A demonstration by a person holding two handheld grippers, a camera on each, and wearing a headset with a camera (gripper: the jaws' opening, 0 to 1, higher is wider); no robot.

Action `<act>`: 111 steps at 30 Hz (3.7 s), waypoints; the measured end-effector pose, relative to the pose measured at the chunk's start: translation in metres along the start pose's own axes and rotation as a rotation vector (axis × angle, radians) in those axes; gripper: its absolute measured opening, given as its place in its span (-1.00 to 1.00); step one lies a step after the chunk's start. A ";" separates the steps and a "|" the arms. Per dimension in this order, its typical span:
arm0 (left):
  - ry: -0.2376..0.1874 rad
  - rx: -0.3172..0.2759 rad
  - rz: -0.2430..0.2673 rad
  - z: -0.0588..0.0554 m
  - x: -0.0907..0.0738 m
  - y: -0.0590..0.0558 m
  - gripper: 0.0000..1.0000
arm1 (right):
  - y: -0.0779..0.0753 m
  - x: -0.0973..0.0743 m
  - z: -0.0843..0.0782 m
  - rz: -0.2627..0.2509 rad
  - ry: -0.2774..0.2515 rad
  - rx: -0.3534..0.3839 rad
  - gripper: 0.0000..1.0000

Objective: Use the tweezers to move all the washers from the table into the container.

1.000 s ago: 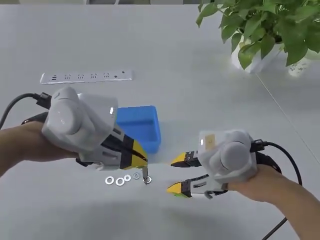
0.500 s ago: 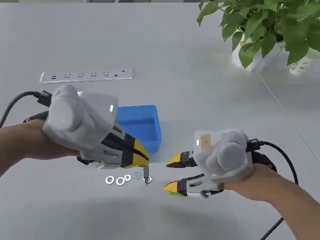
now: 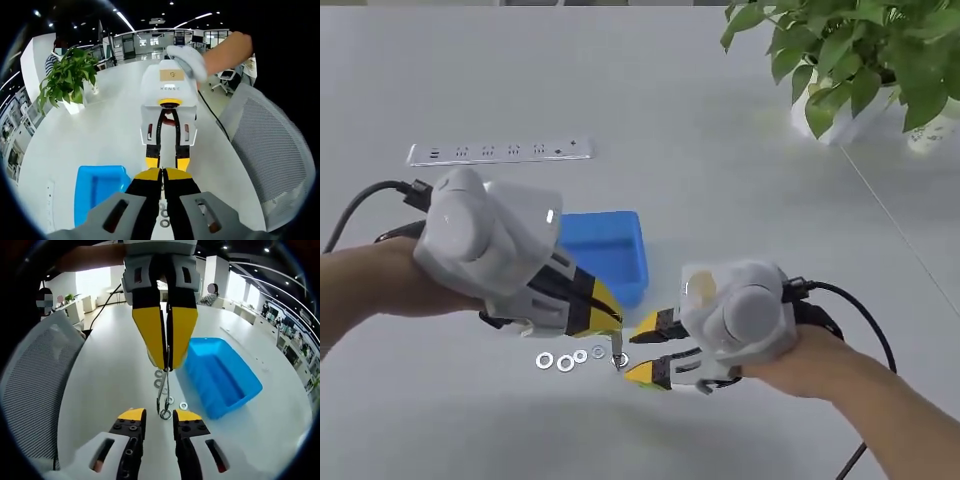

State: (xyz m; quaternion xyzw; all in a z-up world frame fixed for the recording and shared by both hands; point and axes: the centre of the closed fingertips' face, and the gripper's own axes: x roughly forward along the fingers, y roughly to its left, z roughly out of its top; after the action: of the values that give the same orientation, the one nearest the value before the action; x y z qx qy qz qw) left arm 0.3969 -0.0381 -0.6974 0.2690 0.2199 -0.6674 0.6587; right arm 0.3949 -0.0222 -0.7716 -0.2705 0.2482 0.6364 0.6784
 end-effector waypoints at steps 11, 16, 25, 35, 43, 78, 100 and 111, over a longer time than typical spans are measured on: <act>0.003 0.004 0.000 0.001 0.002 0.000 -0.89 | -0.005 0.010 0.003 -0.011 0.006 -0.011 -0.73; 0.006 0.006 0.000 0.002 0.002 -0.002 -0.89 | -0.003 0.011 0.003 -0.015 0.005 -0.015 -0.75; 0.012 0.008 0.007 0.003 0.003 -0.002 -0.89 | -0.004 0.010 0.002 -0.020 0.033 0.023 -0.81; 0.027 0.014 0.009 0.000 0.004 -0.002 -0.88 | -0.004 0.011 0.002 -0.024 0.029 0.055 -0.84; 0.057 0.030 0.009 -0.007 0.001 -0.003 -0.81 | -0.005 0.010 0.001 -0.025 0.035 0.065 -0.85; -0.064 -0.207 0.178 -0.023 -0.041 -0.011 0.24 | -0.007 -0.005 0.012 -0.048 0.035 0.079 -0.84; -0.122 -0.340 0.317 -0.032 -0.065 -0.014 0.71 | -0.020 -0.036 0.056 -0.050 0.004 0.036 -0.84; -0.133 -0.375 0.352 -0.036 -0.073 -0.019 0.89 | -0.037 -0.041 0.071 -0.048 0.007 0.006 -0.84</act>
State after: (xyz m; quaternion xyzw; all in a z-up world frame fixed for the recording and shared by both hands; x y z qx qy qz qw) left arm 0.3797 0.0415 -0.6790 0.1316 0.2457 -0.5066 0.8159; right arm 0.4284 -0.0051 -0.6900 -0.2764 0.2460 0.6183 0.6934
